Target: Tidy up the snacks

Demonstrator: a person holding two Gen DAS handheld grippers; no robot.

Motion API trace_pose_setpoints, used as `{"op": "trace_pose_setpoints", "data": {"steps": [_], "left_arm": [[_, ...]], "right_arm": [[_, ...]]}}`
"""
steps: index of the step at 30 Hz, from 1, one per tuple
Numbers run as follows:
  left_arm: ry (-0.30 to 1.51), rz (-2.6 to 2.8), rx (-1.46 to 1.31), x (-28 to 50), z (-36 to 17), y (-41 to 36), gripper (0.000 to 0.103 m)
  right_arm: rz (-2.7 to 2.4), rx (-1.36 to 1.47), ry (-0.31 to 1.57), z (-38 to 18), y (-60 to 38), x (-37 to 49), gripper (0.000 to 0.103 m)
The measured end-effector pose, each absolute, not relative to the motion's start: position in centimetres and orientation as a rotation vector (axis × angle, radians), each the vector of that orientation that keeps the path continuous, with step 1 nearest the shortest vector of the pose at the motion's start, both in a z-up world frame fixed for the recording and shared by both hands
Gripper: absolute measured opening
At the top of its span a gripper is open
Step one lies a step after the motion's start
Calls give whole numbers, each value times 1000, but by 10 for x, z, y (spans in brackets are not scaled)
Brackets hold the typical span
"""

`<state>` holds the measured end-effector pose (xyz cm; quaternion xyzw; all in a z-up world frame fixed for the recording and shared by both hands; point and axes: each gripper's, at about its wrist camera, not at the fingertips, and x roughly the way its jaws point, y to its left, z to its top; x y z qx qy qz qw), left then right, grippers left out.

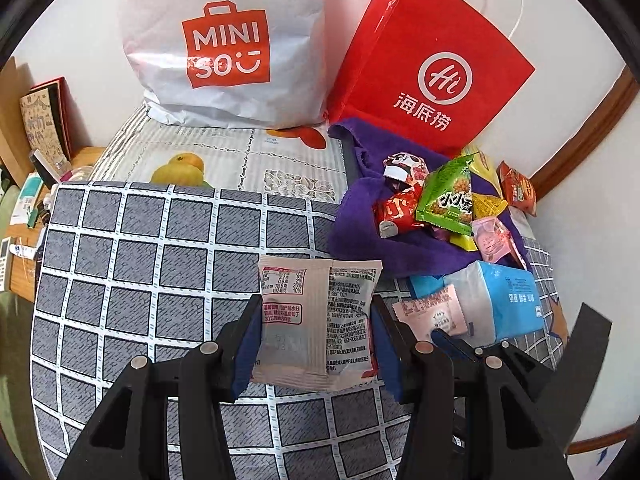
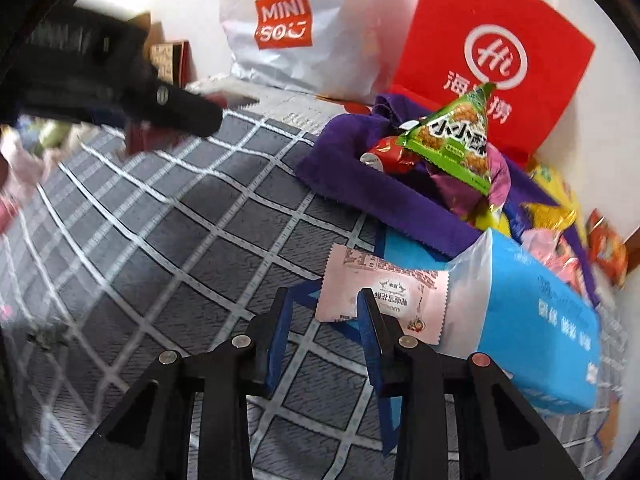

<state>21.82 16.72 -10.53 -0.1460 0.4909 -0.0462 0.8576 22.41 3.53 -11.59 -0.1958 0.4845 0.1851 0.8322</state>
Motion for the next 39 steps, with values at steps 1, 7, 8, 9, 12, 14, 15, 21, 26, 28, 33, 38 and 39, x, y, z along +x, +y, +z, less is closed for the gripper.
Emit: {"op": "trace_pose_setpoints", "data": {"steps": [1,7,8,9,12,14,15,21,26,28,33,38,39], "left_arm": [[1030,-96,-308,218,-105,168,49],[1033,-85,-314,214,-106,173,49],[1033,-82,-313,214,-106,173,49],[1036,-80,-311,213,-107,173,49],[1042,-84,-309,211,-107,170,49],[1046,-90,-306,209,-107,166,49],[1048,-93,-308,208,-107,164,49],[1044,-81,-313,205,-105,163,49],[1039,-36,-313,210,-105,176,49],[1036,-30,-319,212,-105,181,49],[1028,-33,-321,216,-108,187,49],[1035,-53,-333,220,-113,186,49],[1037,-56,-334,220,-114,186,49]], "right_arm": [[375,-443,1015,-118,37,223,26],[343,-502,996,-128,35,220,0],[350,-501,994,-126,34,218,0],[366,-483,993,-123,31,215,0],[408,-404,996,-111,19,203,0],[421,-379,986,-104,12,195,0],[420,-373,980,-100,9,190,0],[438,-361,986,-90,6,188,25],[456,-347,953,-91,21,215,41],[445,-370,961,-98,30,228,41],[386,-375,1041,-119,33,257,46],[346,-416,1035,-129,39,260,60],[344,-420,1038,-130,39,260,59]]}}
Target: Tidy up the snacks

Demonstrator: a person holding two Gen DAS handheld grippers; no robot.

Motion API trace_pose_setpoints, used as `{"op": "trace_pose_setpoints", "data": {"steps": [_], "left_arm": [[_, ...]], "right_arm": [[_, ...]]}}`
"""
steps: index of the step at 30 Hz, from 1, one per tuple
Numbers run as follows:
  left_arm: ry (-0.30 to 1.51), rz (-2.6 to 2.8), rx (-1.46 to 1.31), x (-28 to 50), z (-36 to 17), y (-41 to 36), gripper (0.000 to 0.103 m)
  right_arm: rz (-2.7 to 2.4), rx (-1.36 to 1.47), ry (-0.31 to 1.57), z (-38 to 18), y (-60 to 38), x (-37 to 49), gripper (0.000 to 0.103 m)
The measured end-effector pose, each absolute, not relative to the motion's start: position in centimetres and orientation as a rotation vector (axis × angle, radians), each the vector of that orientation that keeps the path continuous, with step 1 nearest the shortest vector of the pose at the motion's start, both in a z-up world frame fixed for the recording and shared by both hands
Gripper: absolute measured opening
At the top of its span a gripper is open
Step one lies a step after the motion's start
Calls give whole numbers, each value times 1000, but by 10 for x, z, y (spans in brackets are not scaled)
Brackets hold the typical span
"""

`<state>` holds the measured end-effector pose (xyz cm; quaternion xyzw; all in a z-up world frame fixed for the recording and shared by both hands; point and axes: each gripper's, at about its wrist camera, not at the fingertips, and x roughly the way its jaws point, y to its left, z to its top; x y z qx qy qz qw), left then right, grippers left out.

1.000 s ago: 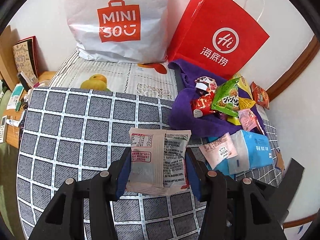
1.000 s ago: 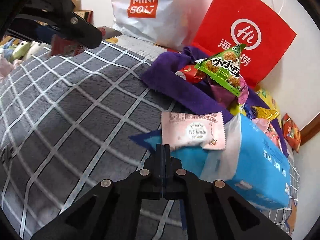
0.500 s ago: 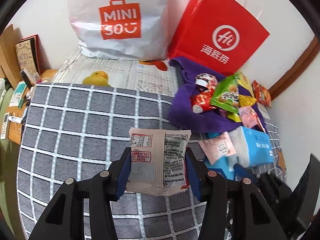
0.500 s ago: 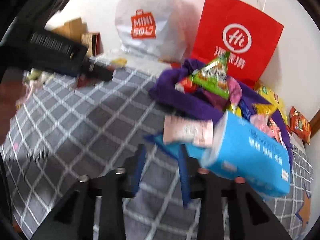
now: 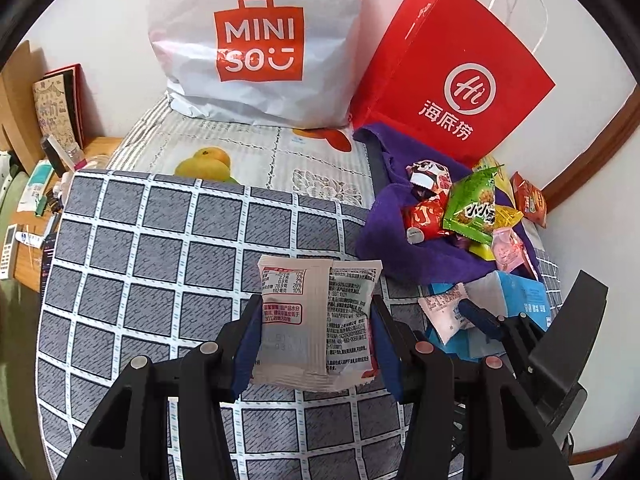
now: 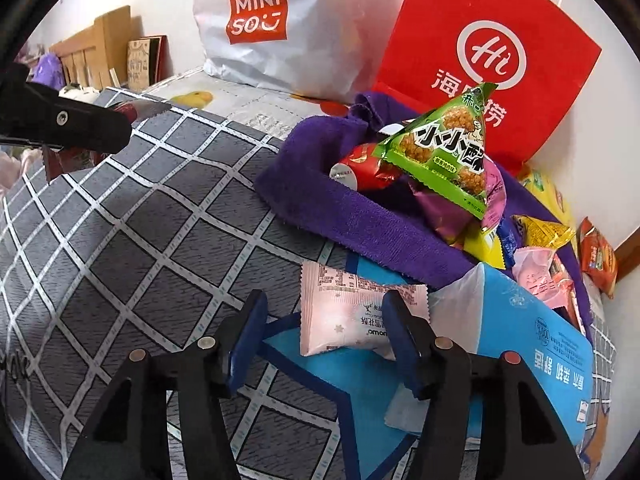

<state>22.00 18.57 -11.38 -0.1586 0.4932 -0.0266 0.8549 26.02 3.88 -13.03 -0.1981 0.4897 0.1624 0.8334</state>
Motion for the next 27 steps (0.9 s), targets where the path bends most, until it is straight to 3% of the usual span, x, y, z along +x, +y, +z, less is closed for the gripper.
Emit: {"op": "trace_pose_setpoints", "data": {"steps": [2,3,5,8,9,10,18,20,21,22,27], "left_arm": [[1041,-59,-333,220,-115,185,49],[1041,-60,-333,220,-115,185,49],[1041,-62,-333,220,-116,185,49],[1040,-65,-337,220,-115,186,49],[1039,-64,-337,219,-115,186,49],[1038,-64,-336,219,-115,186,49],[1037,-72,-329,215,-112,182,49],[1036,-73,-323,214,-111,181,49],[1035,-74,-324,214,-111,180,49],[1035,-75,-326,214,-111,180,49],[1035,-75,-321,216,-112,181,49]], "right_arm": [[342,-401,1046,-128,35,261,46],[321,-399,1041,-127,31,263,34],[312,-396,1035,-125,24,265,28],[343,-389,1013,-121,21,263,13],[363,-384,1004,-118,21,261,2],[386,-377,1002,-116,22,259,0],[416,-365,979,-107,19,242,0],[408,-354,973,-101,17,245,12],[399,-345,984,-100,17,250,32],[392,-336,985,-100,16,254,46],[383,-350,1041,-117,20,273,47]]}}
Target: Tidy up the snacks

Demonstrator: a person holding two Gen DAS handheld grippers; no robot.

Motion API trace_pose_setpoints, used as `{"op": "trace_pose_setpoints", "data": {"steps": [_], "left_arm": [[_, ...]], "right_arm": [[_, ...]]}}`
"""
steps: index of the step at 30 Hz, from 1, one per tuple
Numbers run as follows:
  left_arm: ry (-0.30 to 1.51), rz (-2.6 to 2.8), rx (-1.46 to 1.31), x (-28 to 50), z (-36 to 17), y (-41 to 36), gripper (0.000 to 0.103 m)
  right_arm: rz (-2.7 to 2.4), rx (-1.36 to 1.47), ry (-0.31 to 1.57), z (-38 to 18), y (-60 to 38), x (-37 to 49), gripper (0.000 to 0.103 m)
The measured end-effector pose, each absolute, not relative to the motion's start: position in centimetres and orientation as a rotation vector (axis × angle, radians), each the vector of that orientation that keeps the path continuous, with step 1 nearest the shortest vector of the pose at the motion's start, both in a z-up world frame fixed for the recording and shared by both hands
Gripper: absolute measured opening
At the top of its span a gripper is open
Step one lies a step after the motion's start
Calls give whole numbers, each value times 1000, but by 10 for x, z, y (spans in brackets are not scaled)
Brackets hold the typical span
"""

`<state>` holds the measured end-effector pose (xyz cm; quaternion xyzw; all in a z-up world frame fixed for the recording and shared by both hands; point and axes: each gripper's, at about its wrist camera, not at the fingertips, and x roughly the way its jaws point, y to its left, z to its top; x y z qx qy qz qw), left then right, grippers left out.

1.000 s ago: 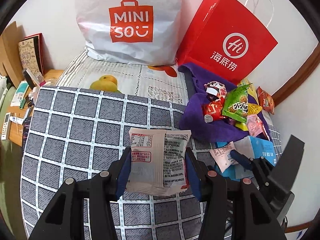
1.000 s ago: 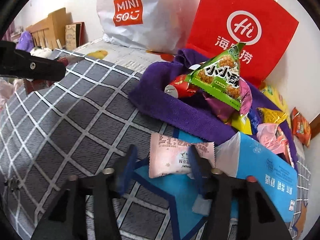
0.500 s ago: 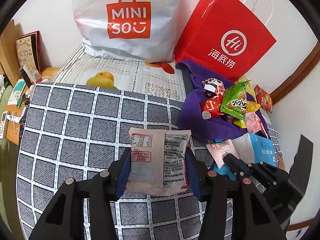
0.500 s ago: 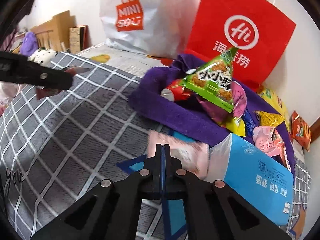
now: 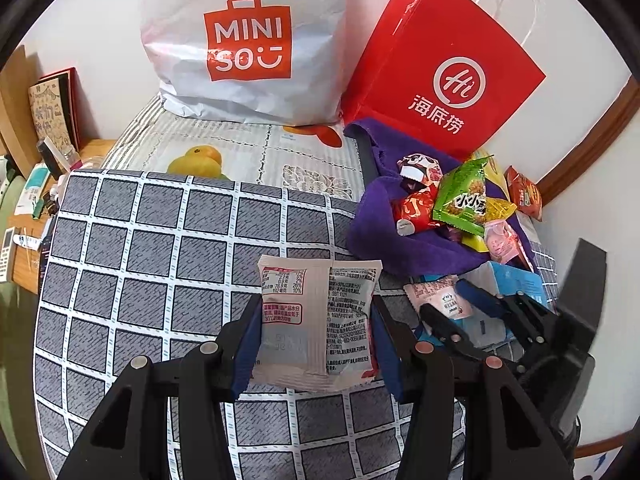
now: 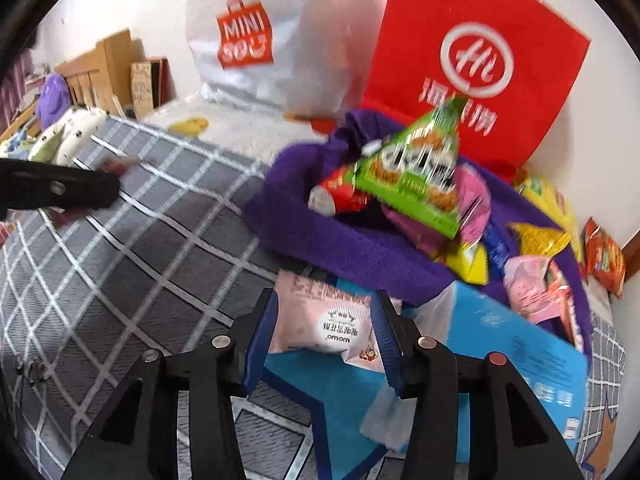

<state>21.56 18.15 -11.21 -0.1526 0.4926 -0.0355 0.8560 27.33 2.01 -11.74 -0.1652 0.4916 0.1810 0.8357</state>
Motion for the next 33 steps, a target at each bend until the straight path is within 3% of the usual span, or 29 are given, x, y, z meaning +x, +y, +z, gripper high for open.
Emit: {"op": "trace_pose_setpoints", "data": {"steps": [7,12,24,28,30,32,33], "left_arm": [[1041,-84,-324,217,-116,182,49],[1038,-90,-328,216,-116,182,49],[1043,-86,-330,217,-118,183,49],[1031,-98,-330,216,-116,183,49],[1031,-102,-331,215,-114,182,49],[1031,-104,-337,213,-112,183,49],[1030,-102,-338,212,-111,184,49]], "right_arm": [[388,-364,1083,-125,26,270,51],[481,-275,1160,-116,19,259,46],[458,-346,1085,-122,32,261,43],[437,-460,1048,-132,44,263,54],[439,-469,1034,-134,46,266,54],[448,-450,1066,-133,45,271,47],[478,-429,1099,-132,44,274,35]]}}
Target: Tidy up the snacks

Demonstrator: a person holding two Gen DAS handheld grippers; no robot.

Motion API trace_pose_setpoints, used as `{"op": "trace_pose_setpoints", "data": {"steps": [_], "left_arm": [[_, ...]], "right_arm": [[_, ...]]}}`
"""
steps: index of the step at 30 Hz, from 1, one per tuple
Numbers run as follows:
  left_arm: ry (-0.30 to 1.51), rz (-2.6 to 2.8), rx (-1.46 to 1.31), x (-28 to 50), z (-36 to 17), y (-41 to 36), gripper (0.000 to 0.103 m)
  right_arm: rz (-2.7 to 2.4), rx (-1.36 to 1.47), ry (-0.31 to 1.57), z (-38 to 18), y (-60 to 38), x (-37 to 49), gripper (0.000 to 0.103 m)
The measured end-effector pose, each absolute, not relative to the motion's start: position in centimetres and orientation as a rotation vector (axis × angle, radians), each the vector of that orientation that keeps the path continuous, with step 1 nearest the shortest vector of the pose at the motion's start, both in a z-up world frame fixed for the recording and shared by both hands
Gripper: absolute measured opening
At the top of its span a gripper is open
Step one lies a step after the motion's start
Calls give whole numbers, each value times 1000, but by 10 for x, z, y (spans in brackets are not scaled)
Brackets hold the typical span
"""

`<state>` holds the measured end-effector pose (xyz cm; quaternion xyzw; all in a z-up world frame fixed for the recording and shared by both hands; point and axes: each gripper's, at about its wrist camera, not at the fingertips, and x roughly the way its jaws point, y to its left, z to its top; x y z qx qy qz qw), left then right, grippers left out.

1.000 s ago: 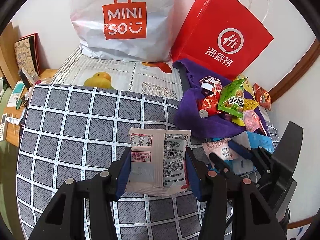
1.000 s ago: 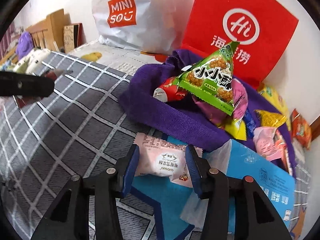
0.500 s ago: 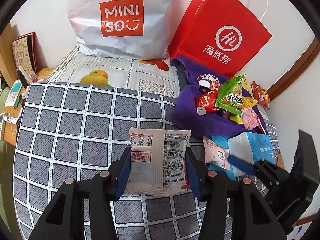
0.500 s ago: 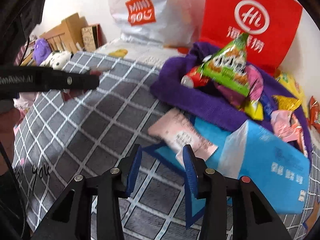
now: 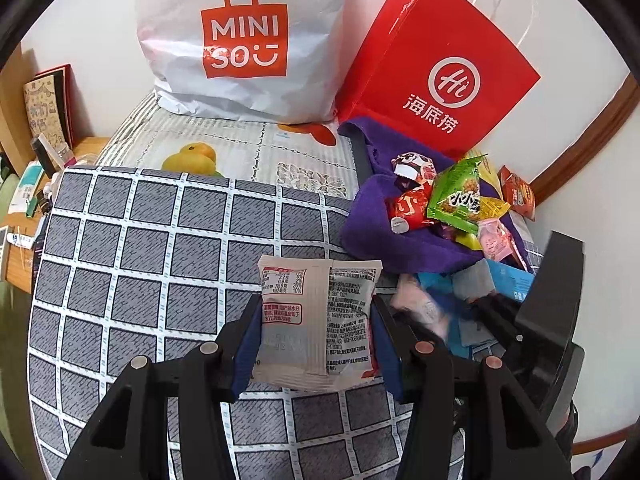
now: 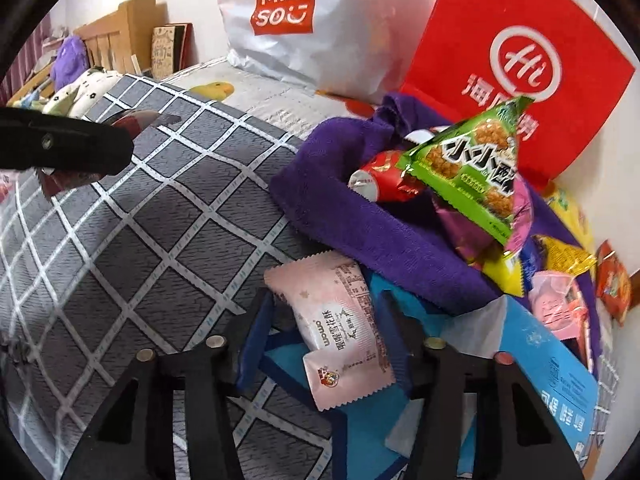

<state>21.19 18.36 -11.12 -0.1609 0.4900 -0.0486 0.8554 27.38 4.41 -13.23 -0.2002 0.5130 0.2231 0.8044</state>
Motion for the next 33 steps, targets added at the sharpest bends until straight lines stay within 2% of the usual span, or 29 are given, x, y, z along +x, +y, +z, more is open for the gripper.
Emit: {"op": "trace_pose_setpoints", "data": {"steps": [5,16,24,33], "left_arm": [[1032,-90,-325,202,-108,181,49],[1053,-116,-286,171,-105,146,49],[1062,-172,-237,162,-98,97,49],[1080,-162,-223,185,-100,64,49]], "right_arm": [[516,-351,1151,-125,35,268,33],[493,-258,1128,-101,-2,192,33],[286,-168,1100,-86,-98,161,33],[-7,-123,1036,-75,-219,181,33]]}}
